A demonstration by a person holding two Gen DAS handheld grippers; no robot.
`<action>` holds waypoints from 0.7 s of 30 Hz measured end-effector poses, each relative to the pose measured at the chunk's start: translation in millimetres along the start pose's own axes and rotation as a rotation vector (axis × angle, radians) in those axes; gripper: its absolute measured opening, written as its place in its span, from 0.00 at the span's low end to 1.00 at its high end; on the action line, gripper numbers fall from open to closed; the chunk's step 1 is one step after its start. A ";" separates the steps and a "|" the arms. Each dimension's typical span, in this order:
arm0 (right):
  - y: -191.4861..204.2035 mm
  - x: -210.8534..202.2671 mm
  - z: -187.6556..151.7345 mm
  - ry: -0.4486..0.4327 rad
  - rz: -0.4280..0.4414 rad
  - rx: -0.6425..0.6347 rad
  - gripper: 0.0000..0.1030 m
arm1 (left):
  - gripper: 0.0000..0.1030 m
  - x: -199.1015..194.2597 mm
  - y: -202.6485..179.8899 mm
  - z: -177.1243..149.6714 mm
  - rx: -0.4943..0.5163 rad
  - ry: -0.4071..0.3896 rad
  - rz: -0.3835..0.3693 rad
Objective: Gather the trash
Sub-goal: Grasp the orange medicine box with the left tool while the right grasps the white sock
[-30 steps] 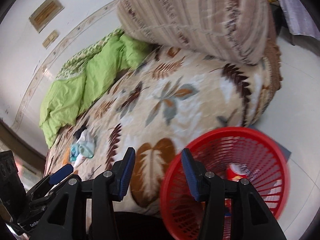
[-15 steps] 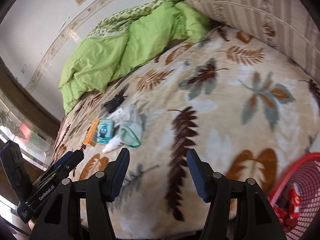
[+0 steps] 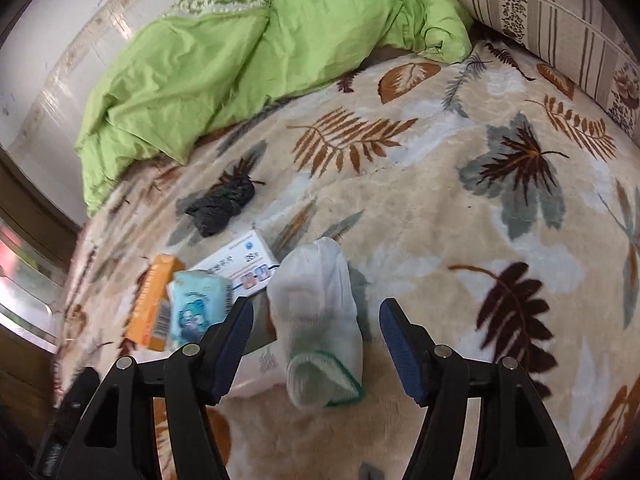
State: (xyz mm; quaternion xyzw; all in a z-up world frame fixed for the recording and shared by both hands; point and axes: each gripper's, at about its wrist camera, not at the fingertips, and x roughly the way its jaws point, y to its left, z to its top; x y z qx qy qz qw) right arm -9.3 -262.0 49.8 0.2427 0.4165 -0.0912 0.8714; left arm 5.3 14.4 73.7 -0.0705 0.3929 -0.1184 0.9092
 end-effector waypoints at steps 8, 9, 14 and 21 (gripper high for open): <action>-10.8 15.5 -0.3 0.001 -0.010 -0.010 0.25 | 0.75 40.5 -15.3 19.3 0.087 0.053 0.031; -11.6 12.6 -0.2 -0.012 -0.010 -0.011 0.25 | 0.75 46.8 -16.6 21.5 0.099 0.060 0.041; -25.2 -1.1 1.7 -0.053 0.031 0.051 0.25 | 0.75 84.1 -22.8 29.9 0.152 0.129 0.075; -16.5 -11.0 -0.1 -0.087 0.073 0.048 0.25 | 0.67 117.6 -21.8 34.8 0.148 0.169 0.113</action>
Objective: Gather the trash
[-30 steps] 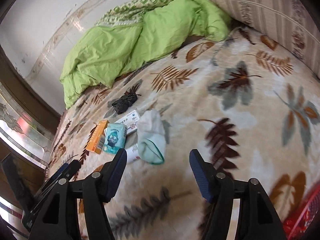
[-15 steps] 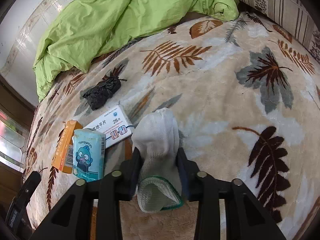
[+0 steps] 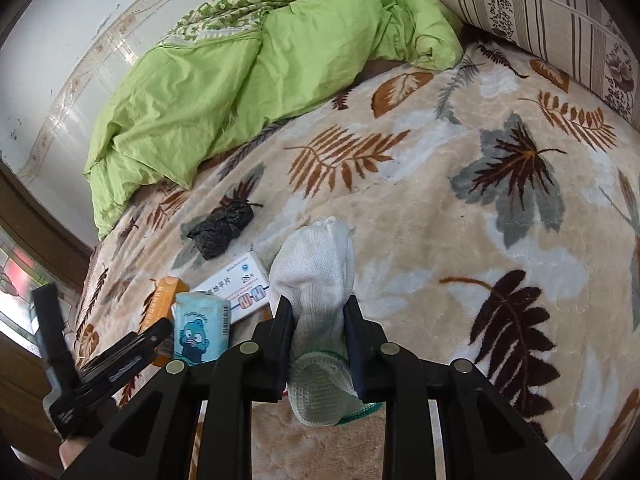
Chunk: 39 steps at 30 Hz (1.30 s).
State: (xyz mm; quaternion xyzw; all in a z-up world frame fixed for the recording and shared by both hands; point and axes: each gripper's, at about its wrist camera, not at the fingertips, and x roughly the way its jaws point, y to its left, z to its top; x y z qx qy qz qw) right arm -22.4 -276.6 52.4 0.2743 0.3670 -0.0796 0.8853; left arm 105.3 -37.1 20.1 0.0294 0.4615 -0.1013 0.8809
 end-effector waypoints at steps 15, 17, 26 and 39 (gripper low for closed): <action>21.2 -20.0 -8.2 -0.075 0.050 -0.087 0.25 | 0.44 -48.0 8.7 -18.6 -0.086 -0.120 -0.001; 22.4 -28.0 -11.4 -0.094 0.059 -0.107 0.25 | 0.44 -63.4 8.5 -25.1 -0.102 -0.146 -0.009; 28.8 -66.8 -33.1 -0.166 0.084 -0.206 0.25 | 0.44 -116.0 2.5 -65.0 -0.096 -0.153 -0.098; 16.7 -91.0 -59.2 -0.142 0.107 -0.207 0.25 | 0.44 -104.3 -30.4 -123.5 0.042 0.020 -0.090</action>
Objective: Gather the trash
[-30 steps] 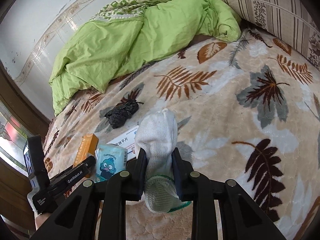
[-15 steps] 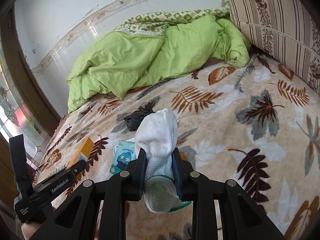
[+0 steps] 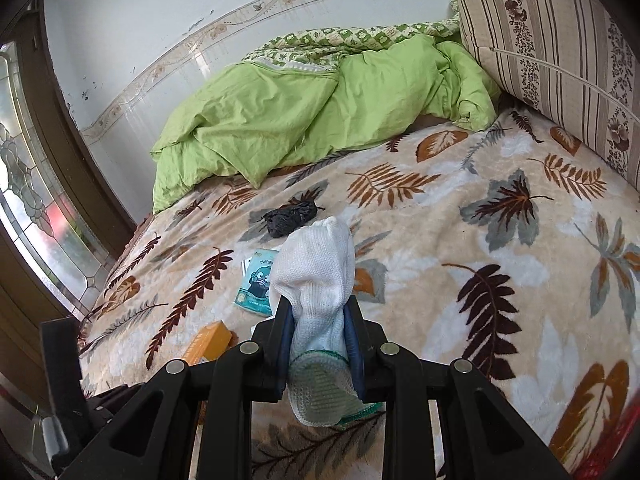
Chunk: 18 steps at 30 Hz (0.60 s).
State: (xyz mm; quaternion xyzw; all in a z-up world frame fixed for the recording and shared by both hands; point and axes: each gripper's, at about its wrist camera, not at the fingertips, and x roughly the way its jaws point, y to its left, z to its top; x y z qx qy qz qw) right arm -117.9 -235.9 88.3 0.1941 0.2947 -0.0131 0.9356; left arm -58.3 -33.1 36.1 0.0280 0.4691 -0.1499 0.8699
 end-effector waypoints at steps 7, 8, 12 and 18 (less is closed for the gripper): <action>0.8 5.9 -0.8 0.017 0.001 -0.003 0.25 | 0.45 19.2 3.2 8.5 -0.014 0.015 0.014; 1.1 7.3 -1.1 0.022 0.004 -0.003 0.25 | 0.45 20.1 3.3 9.8 -0.013 0.012 0.013; 4.3 10.4 -1.4 0.028 0.011 -0.012 0.25 | 0.44 22.0 3.5 12.5 -0.012 0.001 0.015; 7.7 12.2 -2.4 0.032 0.014 -0.023 0.25 | 0.44 4.3 0.1 13.0 0.003 -0.094 0.033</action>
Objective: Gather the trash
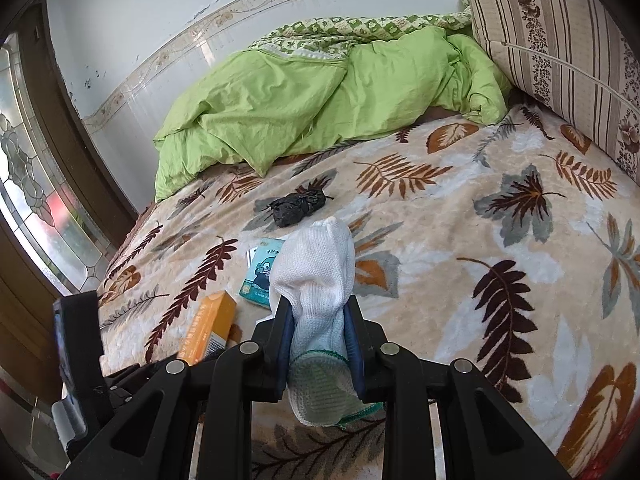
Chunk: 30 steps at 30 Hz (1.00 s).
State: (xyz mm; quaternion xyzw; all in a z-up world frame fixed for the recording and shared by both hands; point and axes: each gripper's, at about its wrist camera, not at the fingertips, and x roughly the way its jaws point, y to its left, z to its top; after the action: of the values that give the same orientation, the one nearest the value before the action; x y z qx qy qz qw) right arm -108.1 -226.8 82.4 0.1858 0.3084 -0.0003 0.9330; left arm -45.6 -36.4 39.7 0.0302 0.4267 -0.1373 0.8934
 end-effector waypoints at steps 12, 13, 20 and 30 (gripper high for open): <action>5.8 -1.3 -1.4 -0.010 0.010 -0.020 0.25 | 0.44 -36.2 -1.0 6.8 0.022 -0.206 0.106; 5.9 -1.2 -1.3 -0.010 0.012 -0.020 0.25 | 0.44 -36.4 -1.0 6.8 0.024 -0.208 0.111; 7.1 -1.5 -1.7 -0.012 0.015 -0.026 0.25 | 0.44 -39.3 -4.5 5.4 0.043 -0.225 0.128; 7.4 -1.4 -2.1 -0.013 0.018 -0.025 0.25 | 0.44 -41.9 -7.7 3.3 0.061 -0.238 0.140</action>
State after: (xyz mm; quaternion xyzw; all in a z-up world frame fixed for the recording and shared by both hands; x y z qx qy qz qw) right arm -109.6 -219.4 84.2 0.1767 0.3005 0.0107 0.9372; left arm -70.2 -35.2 74.6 0.0703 0.3101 -0.0902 0.9438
